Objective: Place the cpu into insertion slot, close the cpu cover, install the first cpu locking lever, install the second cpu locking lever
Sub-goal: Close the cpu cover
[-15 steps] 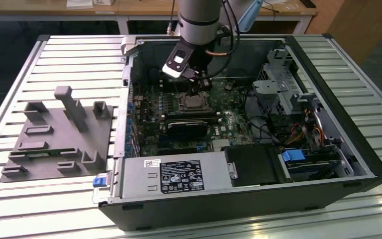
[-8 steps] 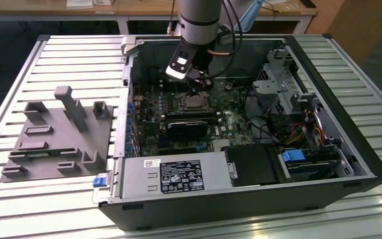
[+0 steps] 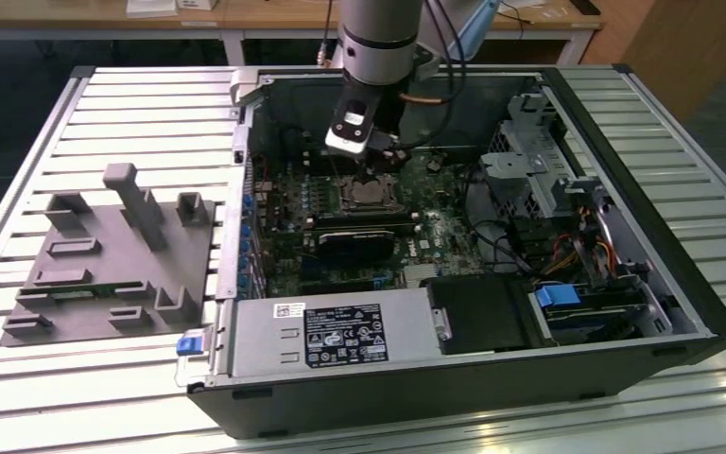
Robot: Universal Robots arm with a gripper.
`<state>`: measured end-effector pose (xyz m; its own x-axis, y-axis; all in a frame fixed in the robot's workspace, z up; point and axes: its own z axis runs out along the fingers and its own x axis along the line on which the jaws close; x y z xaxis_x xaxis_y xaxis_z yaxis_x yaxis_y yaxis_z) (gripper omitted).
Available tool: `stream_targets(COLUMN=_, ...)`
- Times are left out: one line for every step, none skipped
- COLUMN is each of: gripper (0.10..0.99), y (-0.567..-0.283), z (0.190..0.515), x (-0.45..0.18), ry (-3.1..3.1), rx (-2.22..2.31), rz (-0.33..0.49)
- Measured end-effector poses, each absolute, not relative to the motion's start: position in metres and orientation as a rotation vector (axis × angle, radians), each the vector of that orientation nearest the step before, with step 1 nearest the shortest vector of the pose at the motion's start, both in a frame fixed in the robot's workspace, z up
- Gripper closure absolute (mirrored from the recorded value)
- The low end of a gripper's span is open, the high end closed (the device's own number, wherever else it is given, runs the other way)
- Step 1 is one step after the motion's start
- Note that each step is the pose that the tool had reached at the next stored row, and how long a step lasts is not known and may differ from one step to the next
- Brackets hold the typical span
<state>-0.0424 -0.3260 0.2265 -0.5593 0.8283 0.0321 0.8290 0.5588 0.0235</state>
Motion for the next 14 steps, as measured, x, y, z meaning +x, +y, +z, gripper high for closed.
stream_targets(gripper=0.980, y=-0.3260, z=0.2265, x=-0.0424, ry=-2.771, rx=-1.442, rz=-0.056)
stream_targets(gripper=0.980, y=-0.3260, z=0.2265, x=-0.0424, ry=-2.783, rx=-1.416, rz=-0.055)
stream_targets(gripper=0.980, y=-0.3260, z=0.2264, x=-0.0424, ry=-2.797, rx=-1.390, rz=-0.055)
stream_targets(gripper=0.980, y=-0.3260, z=0.2264, x=-0.0424, ry=-2.809, rx=-1.364, rz=-0.055)
stream_targets(gripper=0.980, y=-0.3260, z=0.2264, x=-0.0424, ry=-2.821, rx=-1.339, rz=-0.054)
stream_targets(gripper=0.980, y=-0.3260, z=0.2263, x=-0.0424, ry=-2.832, rx=-1.313, rz=-0.054)
stream_targets(gripper=0.980, y=-0.3260, z=0.2263, x=-0.0424, ry=-2.844, rx=-1.288, rz=-0.054)
stream_targets(gripper=0.980, y=-0.3260, z=0.2263, x=-0.0424, ry=-2.855, rx=-1.262, rz=-0.054)
stream_targets(gripper=0.980, y=-0.3260, z=0.2262, x=-0.0424, ry=-2.866, rx=-1.235, rz=-0.053)
stream_targets(gripper=0.980, y=-0.3260, z=0.2262, x=-0.0424, ry=-2.877, rx=-1.209, rz=-0.053)
stream_targets(gripper=0.980, y=-0.3260, z=0.2262, x=-0.0424, ry=-2.887, rx=-1.183, rz=-0.053)
stream_targets(gripper=0.980, y=-0.3260, z=0.2261, x=-0.0424, ry=-2.898, rx=-1.155, rz=-0.052)
stream_targets(gripper=0.980, y=-0.3260, z=0.2261, x=-0.0424, ry=-2.908, rx=-1.129, rz=-0.052)
stream_targets(gripper=0.980, y=-0.3260, z=0.2260, x=-0.0424, ry=-2.918, rx=-1.102, rz=-0.052)
